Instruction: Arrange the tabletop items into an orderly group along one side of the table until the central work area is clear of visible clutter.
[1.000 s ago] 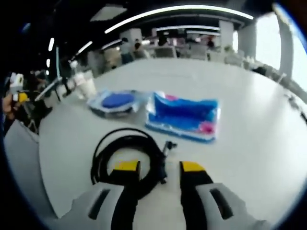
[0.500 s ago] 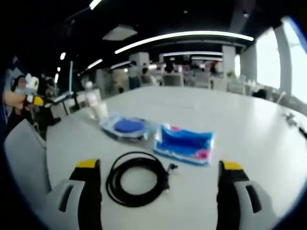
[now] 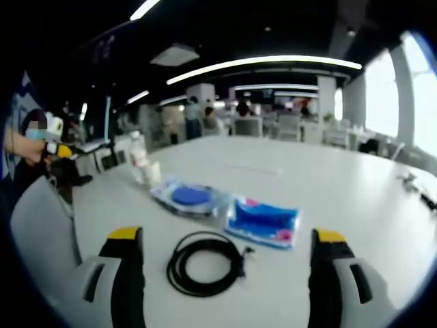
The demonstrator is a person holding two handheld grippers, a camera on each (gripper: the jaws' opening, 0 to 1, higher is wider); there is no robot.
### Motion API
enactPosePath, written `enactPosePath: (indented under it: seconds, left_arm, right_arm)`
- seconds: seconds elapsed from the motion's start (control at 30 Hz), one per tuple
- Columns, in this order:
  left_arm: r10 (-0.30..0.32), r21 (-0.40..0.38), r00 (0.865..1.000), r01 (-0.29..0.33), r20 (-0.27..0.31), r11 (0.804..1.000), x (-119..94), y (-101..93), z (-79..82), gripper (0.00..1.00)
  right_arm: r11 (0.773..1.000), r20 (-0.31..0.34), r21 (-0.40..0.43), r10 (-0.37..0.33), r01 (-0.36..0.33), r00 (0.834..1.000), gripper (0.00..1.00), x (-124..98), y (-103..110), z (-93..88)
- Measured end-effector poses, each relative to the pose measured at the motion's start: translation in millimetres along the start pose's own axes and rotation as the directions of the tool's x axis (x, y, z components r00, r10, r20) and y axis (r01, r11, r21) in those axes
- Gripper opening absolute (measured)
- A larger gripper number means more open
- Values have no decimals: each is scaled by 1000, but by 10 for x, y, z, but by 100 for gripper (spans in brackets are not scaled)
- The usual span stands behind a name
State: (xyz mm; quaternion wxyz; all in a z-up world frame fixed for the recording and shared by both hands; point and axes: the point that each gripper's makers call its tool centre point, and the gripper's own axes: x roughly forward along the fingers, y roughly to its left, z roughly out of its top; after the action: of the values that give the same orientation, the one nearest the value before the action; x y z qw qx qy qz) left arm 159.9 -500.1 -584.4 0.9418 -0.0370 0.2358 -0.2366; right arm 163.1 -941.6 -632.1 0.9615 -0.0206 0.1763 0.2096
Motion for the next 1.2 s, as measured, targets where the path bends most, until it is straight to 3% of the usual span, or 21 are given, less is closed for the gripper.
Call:
enactPosePath:
  seconds: [0.43, 0.8, 0.97, 1.07, 1.2]
  left_arm:
    - [-41, 7, 999, 41, 26, 999, -95, -83, 98, 99]
    - [-75, 19, 997, 75, -14, 997, -214, -159, -120, 99]
    - [-63, -1, 998, 63, -30, 998, -231, -137, -179, 99]
    - [-66, -5, 997, 66, -44, 998, -227, -158, -211, 99]
    - [-67, -3, 996, 67, -61, 998, -211, -203, -212, 99]
  right_arm:
    - [999, 1, 34, -11, 11, 1000, 100, -309, 200, 90]
    - [993, -20, 102, -60, 61, 998, 100, -490, 349, 102]
    - [992, -119, 82, -85, 95, 989, 100, -553, 410, -102]
    - [984, -123, 144, -91, 109, 988, 100, -589, 465, -172]
    - [986, -157, 128, -86, 107, 984, 100, -627, 538, -278]
